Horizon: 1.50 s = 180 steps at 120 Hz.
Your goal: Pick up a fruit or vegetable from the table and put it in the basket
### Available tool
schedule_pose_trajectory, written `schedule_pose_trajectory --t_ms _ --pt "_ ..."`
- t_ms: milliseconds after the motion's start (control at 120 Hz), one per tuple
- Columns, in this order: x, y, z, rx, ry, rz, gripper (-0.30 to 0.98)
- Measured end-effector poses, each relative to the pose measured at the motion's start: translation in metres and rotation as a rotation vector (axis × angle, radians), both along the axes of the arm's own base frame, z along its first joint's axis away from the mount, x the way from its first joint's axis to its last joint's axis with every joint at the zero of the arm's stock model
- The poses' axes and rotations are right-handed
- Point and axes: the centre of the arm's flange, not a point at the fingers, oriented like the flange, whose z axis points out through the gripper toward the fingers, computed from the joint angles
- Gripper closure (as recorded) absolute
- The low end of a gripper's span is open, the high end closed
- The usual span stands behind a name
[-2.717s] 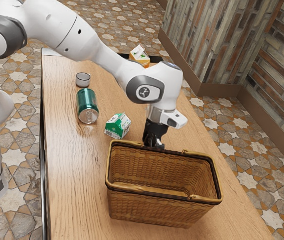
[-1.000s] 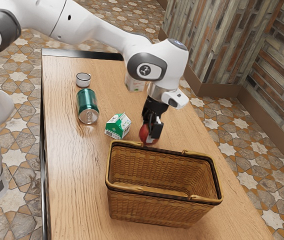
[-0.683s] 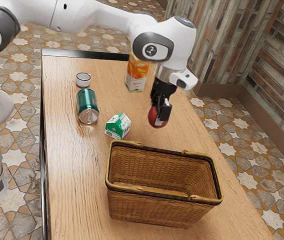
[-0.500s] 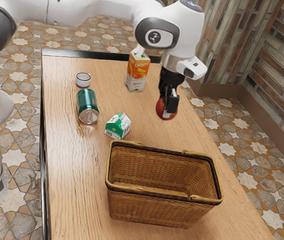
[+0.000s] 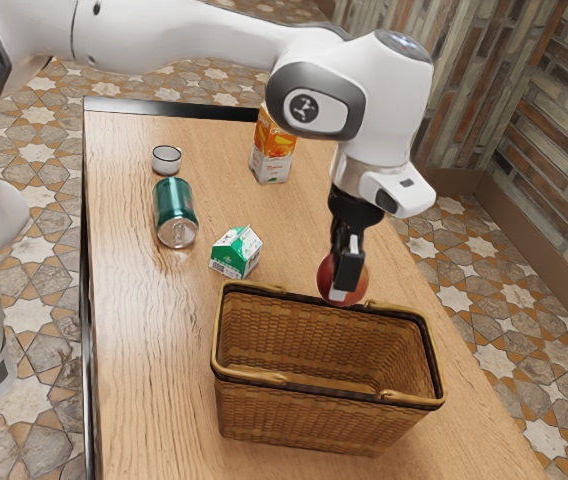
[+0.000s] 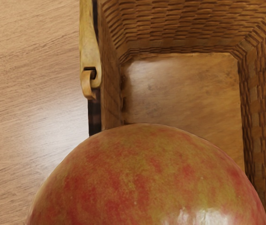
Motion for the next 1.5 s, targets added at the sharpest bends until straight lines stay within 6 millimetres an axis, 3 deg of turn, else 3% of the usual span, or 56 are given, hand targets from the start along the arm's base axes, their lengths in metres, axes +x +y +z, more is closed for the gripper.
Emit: schedule_pose_trajectory --t_ms 125,317,425,567,725,850,1042,1292,1375,1500 --pt "0.008 -0.015 -0.014 0.001 0.011 -0.001 0.37" --pt "0.033 -0.037 -0.017 -0.003 -0.012 0.006 0.36" --pt "0.033 -0.047 -0.021 -0.008 -0.007 -0.001 0.37" --pt "0.028 -0.049 -0.015 -0.010 -0.005 -0.004 0.37" --pt "0.006 -0.045 -0.003 -0.010 0.007 -0.018 0.37" --pt "-0.011 -0.036 -0.019 -0.005 0.036 -0.019 0.38" --pt "-0.011 -0.037 -0.024 -0.017 0.016 -0.018 0.37" --pt "-0.018 -0.054 -0.023 -0.028 -0.003 -0.044 0.38" --pt "-0.023 -0.062 -0.023 -0.032 -0.002 -0.058 0.18" --pt "-0.030 -0.074 -0.024 -0.037 0.002 -0.079 0.08"
